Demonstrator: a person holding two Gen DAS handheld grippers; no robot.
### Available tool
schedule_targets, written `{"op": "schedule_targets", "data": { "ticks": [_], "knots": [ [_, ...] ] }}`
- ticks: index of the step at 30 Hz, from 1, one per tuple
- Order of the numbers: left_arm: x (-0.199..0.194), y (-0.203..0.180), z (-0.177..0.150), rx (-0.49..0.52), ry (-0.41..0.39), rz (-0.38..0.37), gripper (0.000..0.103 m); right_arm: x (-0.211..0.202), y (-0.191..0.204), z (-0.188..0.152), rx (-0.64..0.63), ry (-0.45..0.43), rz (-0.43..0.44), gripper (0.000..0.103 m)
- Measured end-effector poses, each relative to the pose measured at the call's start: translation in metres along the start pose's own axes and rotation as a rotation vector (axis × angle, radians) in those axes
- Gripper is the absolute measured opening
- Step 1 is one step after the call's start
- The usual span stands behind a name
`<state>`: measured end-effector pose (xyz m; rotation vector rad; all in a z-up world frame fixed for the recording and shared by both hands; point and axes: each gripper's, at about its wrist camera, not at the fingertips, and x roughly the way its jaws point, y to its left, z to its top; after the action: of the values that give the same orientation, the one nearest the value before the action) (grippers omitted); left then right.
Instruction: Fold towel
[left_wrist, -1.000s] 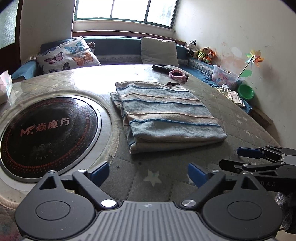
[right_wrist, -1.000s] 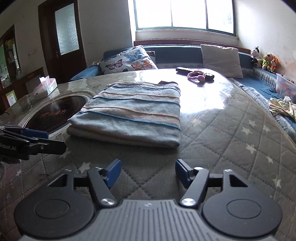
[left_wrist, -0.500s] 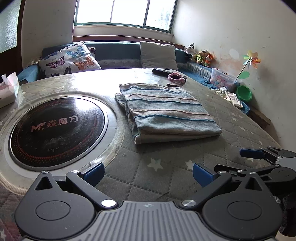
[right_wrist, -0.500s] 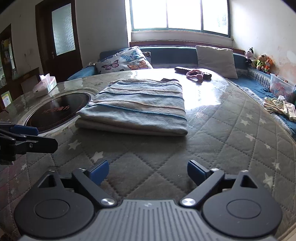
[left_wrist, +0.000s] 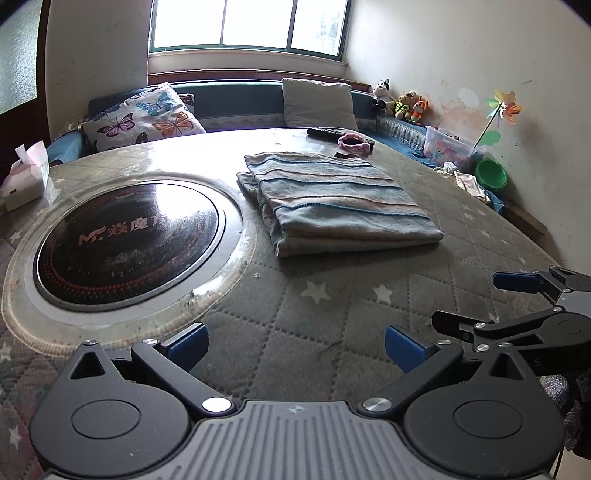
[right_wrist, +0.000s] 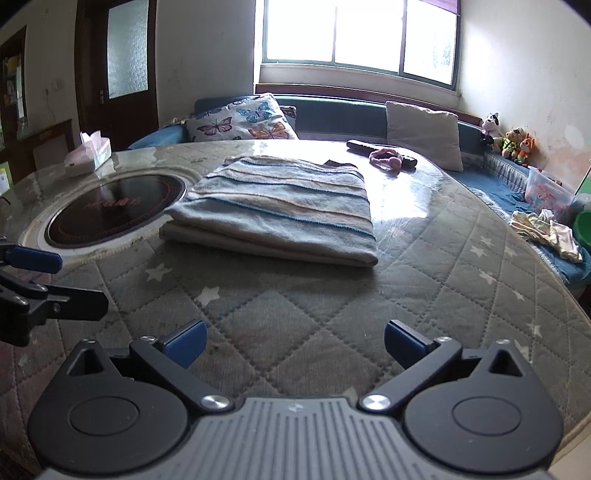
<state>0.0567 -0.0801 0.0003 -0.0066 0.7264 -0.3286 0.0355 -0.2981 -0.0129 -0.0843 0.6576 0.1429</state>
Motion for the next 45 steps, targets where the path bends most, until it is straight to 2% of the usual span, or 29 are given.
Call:
{"op": "schedule_targets", "data": {
  "ticks": [28, 45],
  "knots": [
    [-0.017, -0.016, -0.023, 0.031, 0.010, 0.053, 0.103, -0.014, -0.001, -0.023, 0.059, 0.004, -0.057, 0.103],
    [-0.018, -0.018, -0.024, 0.042, 0.012, 0.073, 0.103, -0.015, 0.004, -0.023, 0.065, -0.006, -0.066, 0.103]
  ]
}}
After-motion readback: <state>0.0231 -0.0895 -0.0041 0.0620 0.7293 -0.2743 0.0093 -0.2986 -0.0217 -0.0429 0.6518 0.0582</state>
